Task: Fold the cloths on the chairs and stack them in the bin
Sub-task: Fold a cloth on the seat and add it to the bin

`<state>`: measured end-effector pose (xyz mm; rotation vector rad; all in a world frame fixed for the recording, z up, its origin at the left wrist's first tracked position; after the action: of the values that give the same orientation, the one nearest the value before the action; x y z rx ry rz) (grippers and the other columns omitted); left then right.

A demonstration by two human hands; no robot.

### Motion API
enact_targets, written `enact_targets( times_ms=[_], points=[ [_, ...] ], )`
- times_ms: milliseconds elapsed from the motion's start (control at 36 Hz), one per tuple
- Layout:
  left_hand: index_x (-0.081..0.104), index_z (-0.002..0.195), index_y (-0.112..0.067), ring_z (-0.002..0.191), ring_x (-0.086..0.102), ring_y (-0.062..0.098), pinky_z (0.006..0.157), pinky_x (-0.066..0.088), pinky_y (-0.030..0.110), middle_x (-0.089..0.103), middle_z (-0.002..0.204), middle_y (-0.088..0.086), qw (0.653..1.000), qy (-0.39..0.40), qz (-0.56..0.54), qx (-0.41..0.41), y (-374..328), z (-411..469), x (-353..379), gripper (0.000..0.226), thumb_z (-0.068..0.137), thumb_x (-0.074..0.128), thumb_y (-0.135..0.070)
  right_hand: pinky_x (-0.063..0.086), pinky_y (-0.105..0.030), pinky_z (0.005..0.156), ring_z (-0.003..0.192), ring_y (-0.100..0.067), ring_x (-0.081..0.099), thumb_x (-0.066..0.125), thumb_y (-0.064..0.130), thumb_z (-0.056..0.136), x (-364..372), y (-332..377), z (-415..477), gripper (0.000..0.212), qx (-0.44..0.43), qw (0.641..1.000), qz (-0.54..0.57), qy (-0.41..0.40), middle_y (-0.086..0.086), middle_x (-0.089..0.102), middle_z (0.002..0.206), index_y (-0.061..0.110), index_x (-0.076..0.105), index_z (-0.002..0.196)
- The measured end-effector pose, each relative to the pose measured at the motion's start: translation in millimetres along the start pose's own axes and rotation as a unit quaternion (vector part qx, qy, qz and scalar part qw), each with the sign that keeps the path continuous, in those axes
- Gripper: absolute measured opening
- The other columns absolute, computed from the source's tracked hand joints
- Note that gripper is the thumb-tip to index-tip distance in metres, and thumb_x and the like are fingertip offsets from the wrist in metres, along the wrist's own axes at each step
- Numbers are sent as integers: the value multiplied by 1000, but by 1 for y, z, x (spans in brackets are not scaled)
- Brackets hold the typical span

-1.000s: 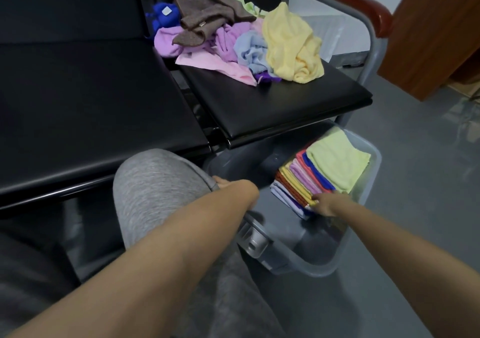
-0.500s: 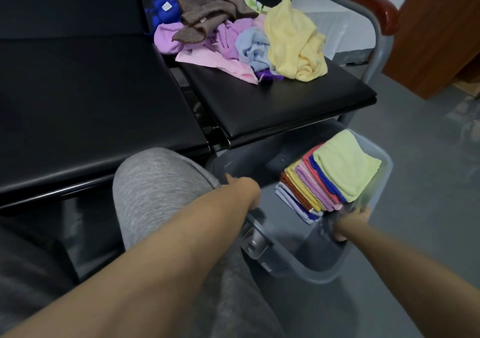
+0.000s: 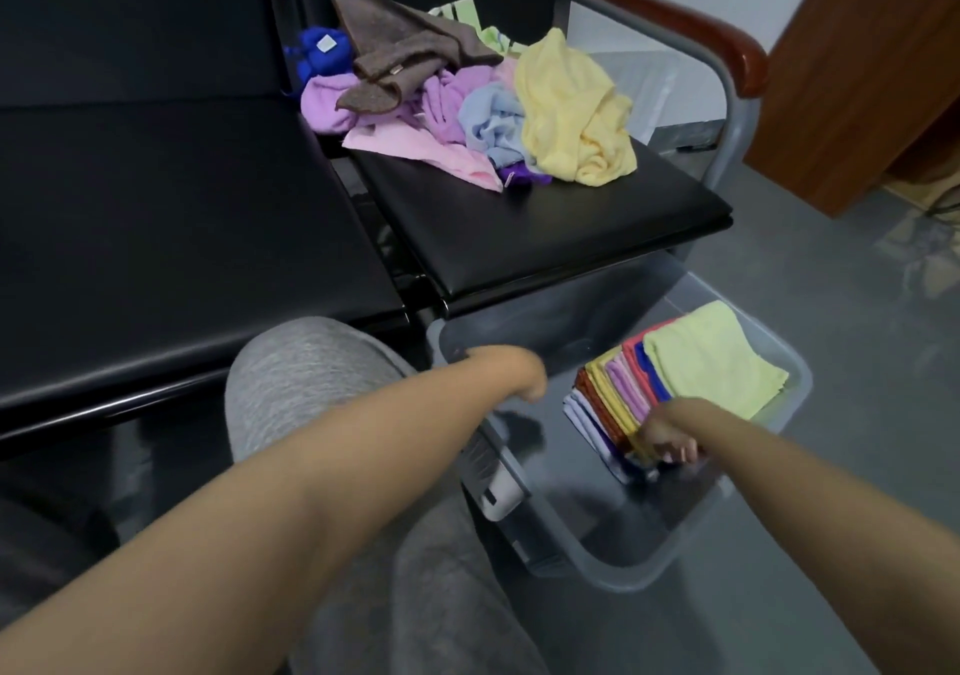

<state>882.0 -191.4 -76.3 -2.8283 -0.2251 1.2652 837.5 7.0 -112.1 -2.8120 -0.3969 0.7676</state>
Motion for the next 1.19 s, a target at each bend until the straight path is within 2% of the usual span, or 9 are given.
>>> enact_targets(
  times_ms=[111, 306, 417, 639, 694, 889, 1028, 1139, 1195],
  points=[
    [67, 95, 4, 74, 57, 25, 62, 41, 27, 69, 98, 21, 952, -149, -233, 132, -17, -22, -72, 33, 94, 46, -21, 36, -16, 42, 35, -8, 46, 23, 33, 105, -72, 36, -49, 50, -146, 965, 214, 32, -5, 61, 55, 5, 57, 80],
    [66, 84, -7, 72, 56, 20, 66, 46, 27, 64, 82, 9, 854, -362, -339, 161, 39, -61, -189, 16, 87, 51, -11, 24, -14, 35, 26, -7, 21, 38, 22, 100, -206, 88, -124, 27, -336, 870, 335, -134, 5, 30, 32, 8, 60, 93],
    [53, 72, -11, 64, 53, 21, 49, 43, 19, 57, 83, 14, 846, -363, -380, 94, 88, -47, -209, 18, 89, 48, -7, 31, -12, 35, 29, -3, 33, 48, 15, 97, -246, 121, -128, 12, -369, 818, 369, -241, 3, 51, 45, 12, 58, 92],
    [59, 115, -1, 109, 55, 29, 86, 40, 29, 59, 119, 14, 849, -423, -311, -52, 177, -32, -234, 27, 91, 46, -6, 38, -10, 50, 64, -10, 52, 45, 5, 90, -286, 188, -121, 38, -404, 793, 264, -371, -4, 57, 86, 11, 55, 126],
    [56, 123, -1, 115, 53, 30, 93, 38, 29, 58, 125, 13, 838, -446, -304, -82, 196, -31, -241, 33, 92, 45, -6, 35, -11, 61, 87, -19, 58, 45, 4, 89, -294, 199, -121, 42, -416, 779, 239, -403, -9, 60, 105, 11, 55, 130],
    [43, 128, -6, 119, 49, 33, 89, 38, 33, 47, 135, 13, 807, -494, -284, -156, 252, -1, -277, 39, 93, 51, -21, 37, -26, 83, 108, -33, 54, 47, 1, 90, -339, 242, -109, 40, -458, 742, 237, -428, -19, 57, 117, 2, 51, 129],
    [19, 150, -28, 120, 50, 33, 97, 40, 35, 51, 135, 9, 817, -473, -293, -152, 273, 34, -290, 65, 93, 51, -30, 31, -19, 77, 107, -28, 51, 51, 0, 89, -352, 271, -83, 49, -471, 744, 271, -390, -16, 53, 118, 4, 42, 137],
    [64, 120, -21, 109, 58, 26, 90, 48, 35, 66, 118, 5, 825, -467, -292, -128, 282, 58, -291, 29, 93, 53, -23, 32, -17, 85, 118, -25, 48, 51, 0, 85, -347, 278, -60, 53, -464, 734, 321, -377, -13, 48, 128, 9, 44, 137],
    [67, 110, -17, 108, 57, 25, 84, 46, 32, 65, 113, 5, 814, -485, -294, -128, 284, 61, -290, 22, 91, 57, -22, 34, -20, 88, 118, -25, 47, 50, 0, 85, -349, 279, -55, 53, -460, 730, 341, -373, -14, 47, 129, 10, 45, 137]
  ],
)
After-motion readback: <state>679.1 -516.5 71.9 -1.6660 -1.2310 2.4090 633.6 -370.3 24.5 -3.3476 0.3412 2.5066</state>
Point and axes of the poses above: each hand's wrist, its own z-axis towards the middle knuckle, its own x-axis out of the palm, y = z × x, the point moved 6 cm from there along z, towards the middle knuckle
